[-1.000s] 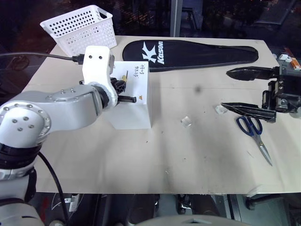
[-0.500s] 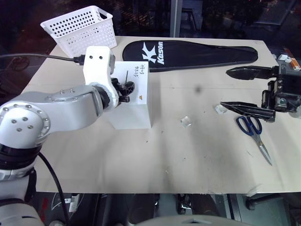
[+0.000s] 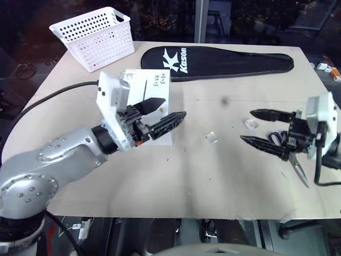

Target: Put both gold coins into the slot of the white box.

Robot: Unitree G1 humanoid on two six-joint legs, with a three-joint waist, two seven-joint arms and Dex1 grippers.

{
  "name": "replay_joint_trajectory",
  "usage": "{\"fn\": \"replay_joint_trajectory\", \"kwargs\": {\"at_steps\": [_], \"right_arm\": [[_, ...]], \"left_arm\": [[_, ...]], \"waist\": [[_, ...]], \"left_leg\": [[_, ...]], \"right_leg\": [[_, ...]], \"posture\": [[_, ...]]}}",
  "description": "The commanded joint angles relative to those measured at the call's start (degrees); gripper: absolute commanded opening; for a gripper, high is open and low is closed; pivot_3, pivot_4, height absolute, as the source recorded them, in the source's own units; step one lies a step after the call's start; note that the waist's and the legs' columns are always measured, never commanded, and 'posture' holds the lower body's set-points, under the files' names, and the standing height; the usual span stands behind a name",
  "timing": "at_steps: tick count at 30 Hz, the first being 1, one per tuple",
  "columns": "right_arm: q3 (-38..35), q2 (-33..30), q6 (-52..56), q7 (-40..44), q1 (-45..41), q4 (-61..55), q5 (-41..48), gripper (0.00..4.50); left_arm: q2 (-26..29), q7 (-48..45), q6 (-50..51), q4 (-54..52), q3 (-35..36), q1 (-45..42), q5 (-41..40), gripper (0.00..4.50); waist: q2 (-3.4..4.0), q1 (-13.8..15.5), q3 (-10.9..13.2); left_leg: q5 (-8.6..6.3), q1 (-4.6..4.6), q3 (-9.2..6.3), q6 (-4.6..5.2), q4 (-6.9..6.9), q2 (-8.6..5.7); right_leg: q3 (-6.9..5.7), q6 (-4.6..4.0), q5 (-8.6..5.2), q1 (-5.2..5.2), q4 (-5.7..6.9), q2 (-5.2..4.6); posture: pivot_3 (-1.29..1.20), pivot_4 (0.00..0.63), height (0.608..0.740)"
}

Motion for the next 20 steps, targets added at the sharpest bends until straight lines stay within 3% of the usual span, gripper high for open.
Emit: {"fn": "replay_joint_trajectory", "kwargs": {"at_steps": [1,8,15,20], "right_arm": [[-6.76,1.93,-1.10,-1.67,8.64,-4.27,-2.60,3.67],[-13.60,5.30,-6.04,2.29,22.32,-4.49,-7.11,3.67],[-19.36,8.30,-9.61,5.28,28.60,-1.59,-8.77,3.67],[-22.17,8.73,-11.41,7.96,31.52,0.97,-9.51,3.67]], "left_arm": [[0.05,-9.66,-1.87,-0.60,3.14,3.65,5.54,4.46],[-0.48,-23.86,-4.93,0.69,5.05,16.45,19.31,4.46],[-2.46,-32.74,-9.00,-0.40,7.21,27.76,28.40,4.46],[-4.07,-35.02,-10.27,-1.32,6.55,30.99,31.55,4.46]], "waist": [[0.02,-0.07,-0.03],[0.16,-0.33,-0.13],[0.30,-0.30,-0.20],[0.44,-0.26,-0.27]], "left_leg": [[0.00,0.04,0.01,0.00,0.01,0.00],[-0.10,0.09,0.01,0.16,-0.01,0.03],[-0.17,0.08,-0.01,0.23,-0.05,0.05],[-0.26,0.05,-0.01,0.15,-0.07,0.05]], "right_leg": [[0.02,0.00,0.00,0.03,0.00,0.00],[0.03,0.00,0.00,0.03,-0.01,0.02],[0.03,-0.12,-0.07,-0.01,-0.02,0.01],[0.03,-0.23,-0.14,-0.03,-0.04,-0.01]], "posture": [[0.00,0.150,0.738],[0.00,0.150,0.738],[0.00,0.150,0.738],[0.00,0.150,0.738]]}}
